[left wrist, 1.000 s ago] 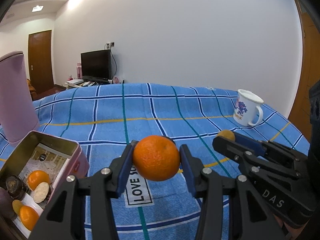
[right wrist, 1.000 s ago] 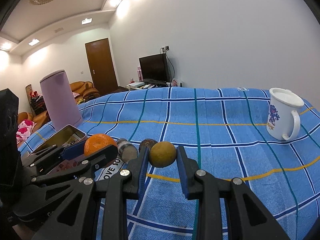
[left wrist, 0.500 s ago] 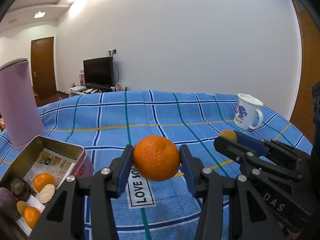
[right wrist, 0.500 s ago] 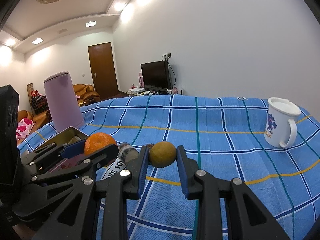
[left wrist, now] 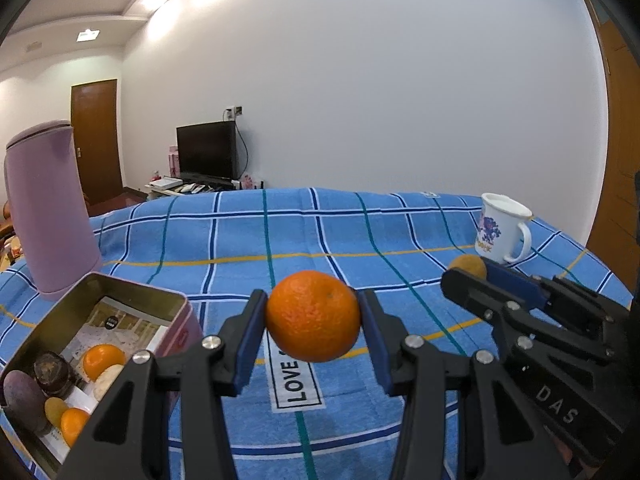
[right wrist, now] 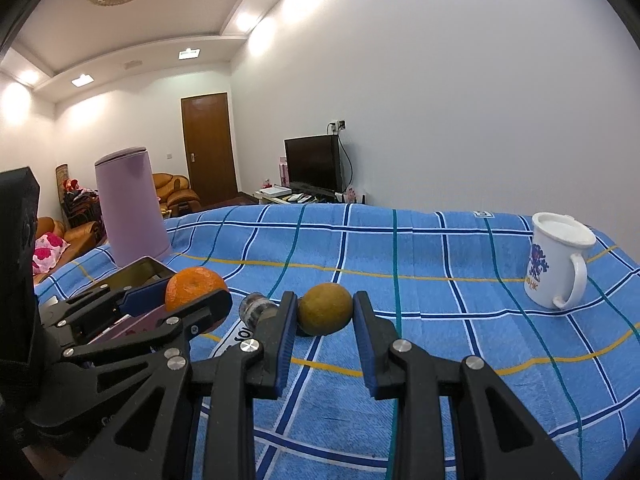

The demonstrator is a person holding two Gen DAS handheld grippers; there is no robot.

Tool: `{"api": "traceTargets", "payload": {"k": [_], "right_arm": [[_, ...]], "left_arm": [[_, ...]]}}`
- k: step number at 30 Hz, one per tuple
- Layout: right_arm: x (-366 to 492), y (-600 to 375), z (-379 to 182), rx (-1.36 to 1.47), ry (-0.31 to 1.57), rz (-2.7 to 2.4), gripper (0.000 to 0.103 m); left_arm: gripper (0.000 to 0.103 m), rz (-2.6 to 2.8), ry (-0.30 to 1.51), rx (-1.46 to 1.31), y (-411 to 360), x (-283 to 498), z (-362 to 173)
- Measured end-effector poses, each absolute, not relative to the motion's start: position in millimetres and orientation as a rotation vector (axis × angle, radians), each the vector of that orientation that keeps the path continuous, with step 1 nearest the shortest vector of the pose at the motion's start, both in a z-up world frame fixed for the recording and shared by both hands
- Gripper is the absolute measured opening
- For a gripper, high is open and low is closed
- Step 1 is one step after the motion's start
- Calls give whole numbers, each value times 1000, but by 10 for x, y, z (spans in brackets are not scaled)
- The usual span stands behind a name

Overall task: Organize fruits
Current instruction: 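Lift the tangerine and yellow-green fruit and carry both toward the pink tin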

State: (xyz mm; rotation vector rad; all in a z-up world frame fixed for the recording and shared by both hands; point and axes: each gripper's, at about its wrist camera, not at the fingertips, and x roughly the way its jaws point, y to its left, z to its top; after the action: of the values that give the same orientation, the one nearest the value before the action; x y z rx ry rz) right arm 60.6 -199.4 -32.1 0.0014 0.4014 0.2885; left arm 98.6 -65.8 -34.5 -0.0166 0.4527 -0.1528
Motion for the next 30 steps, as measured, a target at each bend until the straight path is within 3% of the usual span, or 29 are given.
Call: {"api": "traceTargets", "payload": {"k": [30], "right_arm": [[578,-1701,-310,-50,397,334,30]], "left_arm": [[49,-98,445,-28,-322,822,-334]]}}
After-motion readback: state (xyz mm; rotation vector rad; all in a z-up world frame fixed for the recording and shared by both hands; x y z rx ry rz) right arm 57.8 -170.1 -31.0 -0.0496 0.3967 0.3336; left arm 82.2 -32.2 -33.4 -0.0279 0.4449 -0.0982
